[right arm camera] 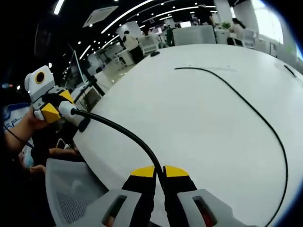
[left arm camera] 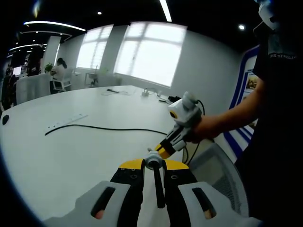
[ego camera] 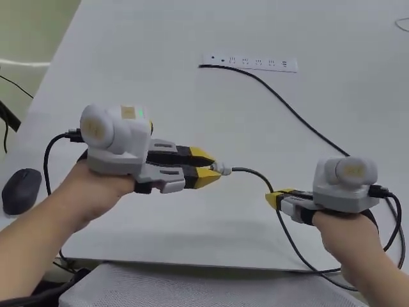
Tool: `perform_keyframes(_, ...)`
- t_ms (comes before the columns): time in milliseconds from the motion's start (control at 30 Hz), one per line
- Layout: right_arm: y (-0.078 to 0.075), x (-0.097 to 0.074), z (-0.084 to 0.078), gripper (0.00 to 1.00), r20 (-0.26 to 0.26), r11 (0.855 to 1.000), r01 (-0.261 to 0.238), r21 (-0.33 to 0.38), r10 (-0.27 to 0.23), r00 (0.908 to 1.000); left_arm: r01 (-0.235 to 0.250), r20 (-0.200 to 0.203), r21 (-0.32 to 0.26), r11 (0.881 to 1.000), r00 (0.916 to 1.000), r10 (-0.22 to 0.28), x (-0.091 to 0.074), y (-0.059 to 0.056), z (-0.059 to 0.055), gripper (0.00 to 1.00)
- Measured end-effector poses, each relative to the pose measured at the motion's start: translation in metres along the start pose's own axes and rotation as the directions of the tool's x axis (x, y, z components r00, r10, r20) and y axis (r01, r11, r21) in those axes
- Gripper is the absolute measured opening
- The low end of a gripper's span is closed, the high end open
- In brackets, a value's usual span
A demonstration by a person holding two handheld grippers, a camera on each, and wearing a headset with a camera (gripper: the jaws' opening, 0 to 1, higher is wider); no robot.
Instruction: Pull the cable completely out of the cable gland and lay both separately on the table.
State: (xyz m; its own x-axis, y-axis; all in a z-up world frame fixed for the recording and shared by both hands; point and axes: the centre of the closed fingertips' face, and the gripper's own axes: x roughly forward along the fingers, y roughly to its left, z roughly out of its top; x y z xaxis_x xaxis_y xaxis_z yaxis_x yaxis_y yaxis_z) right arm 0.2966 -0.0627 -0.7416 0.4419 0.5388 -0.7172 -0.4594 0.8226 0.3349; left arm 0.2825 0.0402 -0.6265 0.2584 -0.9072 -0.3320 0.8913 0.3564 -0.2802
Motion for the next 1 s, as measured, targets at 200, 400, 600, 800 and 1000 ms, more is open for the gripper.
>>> perform_keyframes(200,-0.001,-0.002,0.001,0.01,0.000,1.000,0.001,-0.027,-0.001,1.0000,0.002,-0.001,-0.003,1.000,1.0000,-0.002,0.000,0.000,0.002,0.15)
perform_keyframes(400,0.000,-0.004,0.002,0.01,0.008,0.996,0.006,-0.090,-0.005,1.0000,0.004,0.002,-0.009,1.000,1.0000,-0.004,0.000,0.000,0.003,0.15)
perform_keyframes(600,0.002,-0.004,0.001,0.02,0.001,0.984,0.015,-0.178,-0.015,0.9999,-0.002,-0.001,-0.013,1.000,1.0000,0.002,-0.002,0.001,0.002,0.15)
perform_keyframes(800,0.008,-0.007,0.007,0.05,0.012,0.969,0.014,-0.248,-0.011,0.9999,-0.007,-0.001,-0.016,1.000,1.0000,0.007,-0.004,0.002,0.001,0.15)
perform_keyframes(1000,0.034,-0.018,0.033,0.16,0.084,0.933,-0.039,-0.358,0.074,0.9937,0.000,-0.005,-0.025,1.000,1.0000,0.000,-0.002,0.000,-0.001,0.15)
